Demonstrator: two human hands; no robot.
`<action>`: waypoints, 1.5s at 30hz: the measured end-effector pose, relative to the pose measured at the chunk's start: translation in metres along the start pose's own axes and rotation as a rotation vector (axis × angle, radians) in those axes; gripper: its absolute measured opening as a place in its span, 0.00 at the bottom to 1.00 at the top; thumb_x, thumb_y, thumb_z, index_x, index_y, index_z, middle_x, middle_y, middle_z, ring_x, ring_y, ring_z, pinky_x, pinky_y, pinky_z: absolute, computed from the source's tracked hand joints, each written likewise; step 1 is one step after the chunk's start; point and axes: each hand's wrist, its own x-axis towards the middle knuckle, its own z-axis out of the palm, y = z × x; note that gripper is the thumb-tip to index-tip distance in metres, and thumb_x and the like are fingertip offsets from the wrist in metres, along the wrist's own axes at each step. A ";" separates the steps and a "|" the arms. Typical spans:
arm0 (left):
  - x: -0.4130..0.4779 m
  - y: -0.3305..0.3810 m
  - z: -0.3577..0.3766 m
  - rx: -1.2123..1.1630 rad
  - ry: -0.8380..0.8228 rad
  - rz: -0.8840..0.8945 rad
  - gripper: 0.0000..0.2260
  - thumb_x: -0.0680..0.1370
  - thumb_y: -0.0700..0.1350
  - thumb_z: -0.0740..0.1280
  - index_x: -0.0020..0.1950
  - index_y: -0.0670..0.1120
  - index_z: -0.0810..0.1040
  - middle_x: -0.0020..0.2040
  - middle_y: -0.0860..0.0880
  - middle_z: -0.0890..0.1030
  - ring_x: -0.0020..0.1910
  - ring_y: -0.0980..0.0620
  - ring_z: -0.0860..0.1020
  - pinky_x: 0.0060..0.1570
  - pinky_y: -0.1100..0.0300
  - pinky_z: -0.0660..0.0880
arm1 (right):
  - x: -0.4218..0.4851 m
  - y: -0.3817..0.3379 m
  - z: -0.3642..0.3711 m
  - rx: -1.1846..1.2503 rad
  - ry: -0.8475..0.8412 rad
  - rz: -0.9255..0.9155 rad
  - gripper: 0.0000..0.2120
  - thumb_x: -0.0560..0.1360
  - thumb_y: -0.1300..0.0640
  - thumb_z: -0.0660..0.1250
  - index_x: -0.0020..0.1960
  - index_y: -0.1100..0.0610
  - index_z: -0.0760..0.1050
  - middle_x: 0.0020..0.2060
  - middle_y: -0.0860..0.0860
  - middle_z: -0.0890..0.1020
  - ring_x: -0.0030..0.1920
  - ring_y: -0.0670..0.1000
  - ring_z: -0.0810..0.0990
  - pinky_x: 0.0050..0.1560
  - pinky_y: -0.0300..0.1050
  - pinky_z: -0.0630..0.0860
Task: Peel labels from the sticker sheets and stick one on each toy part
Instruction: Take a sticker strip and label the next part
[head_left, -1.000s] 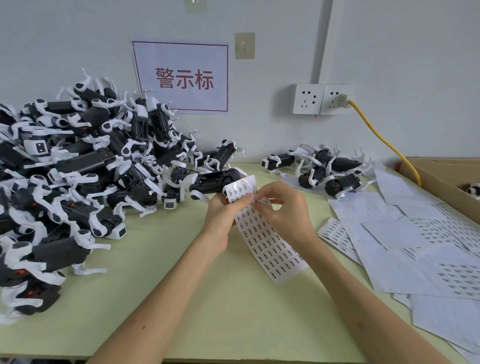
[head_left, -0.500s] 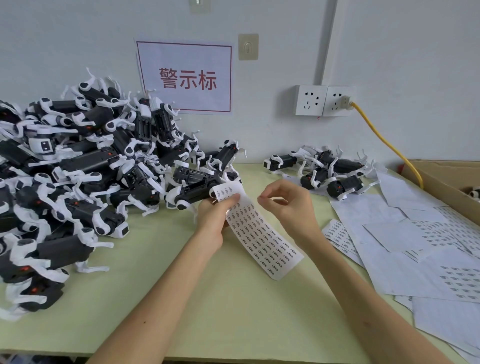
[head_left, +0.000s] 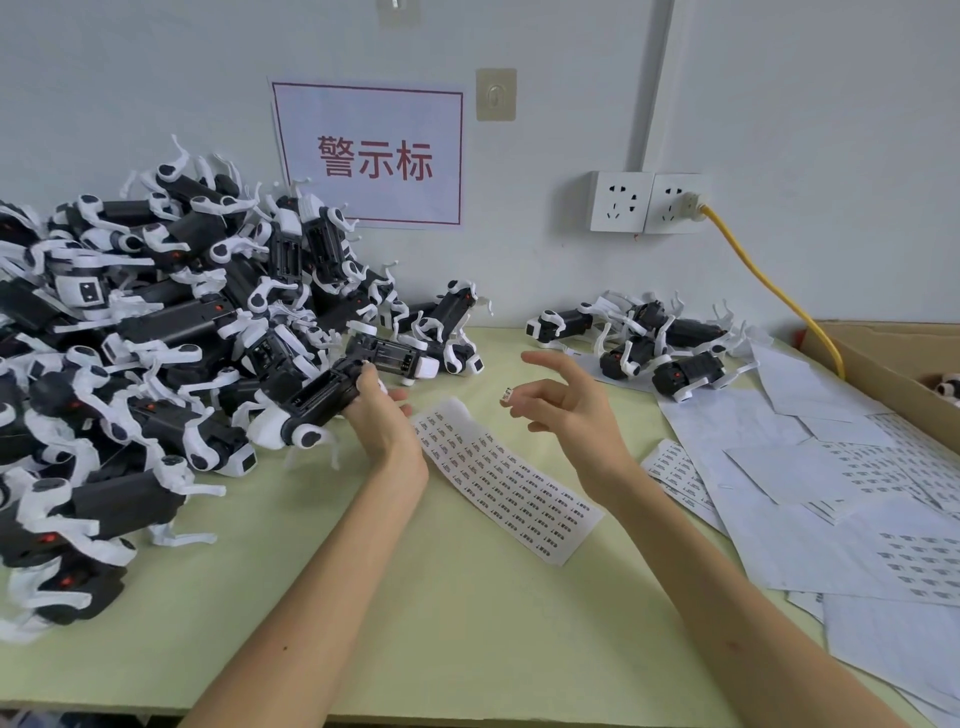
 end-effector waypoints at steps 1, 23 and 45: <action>-0.001 0.001 -0.001 -0.011 0.016 0.025 0.13 0.82 0.57 0.61 0.55 0.47 0.74 0.41 0.50 0.78 0.43 0.50 0.77 0.43 0.56 0.72 | 0.000 -0.001 0.000 0.005 -0.003 0.006 0.21 0.77 0.67 0.70 0.66 0.52 0.74 0.44 0.52 0.87 0.46 0.50 0.83 0.49 0.46 0.76; -0.047 -0.006 0.001 0.564 -0.982 0.169 0.33 0.79 0.67 0.50 0.62 0.45 0.83 0.60 0.47 0.85 0.61 0.55 0.81 0.76 0.46 0.61 | -0.006 -0.005 0.005 -0.188 0.162 -0.255 0.50 0.67 0.57 0.82 0.79 0.41 0.56 0.67 0.37 0.72 0.60 0.39 0.78 0.58 0.32 0.74; -0.033 -0.015 0.000 0.959 -0.805 0.869 0.13 0.76 0.35 0.64 0.47 0.48 0.86 0.50 0.56 0.86 0.54 0.55 0.81 0.59 0.57 0.72 | 0.009 -0.015 -0.041 0.813 0.263 0.096 0.24 0.79 0.58 0.69 0.72 0.61 0.69 0.54 0.56 0.82 0.55 0.55 0.83 0.62 0.48 0.78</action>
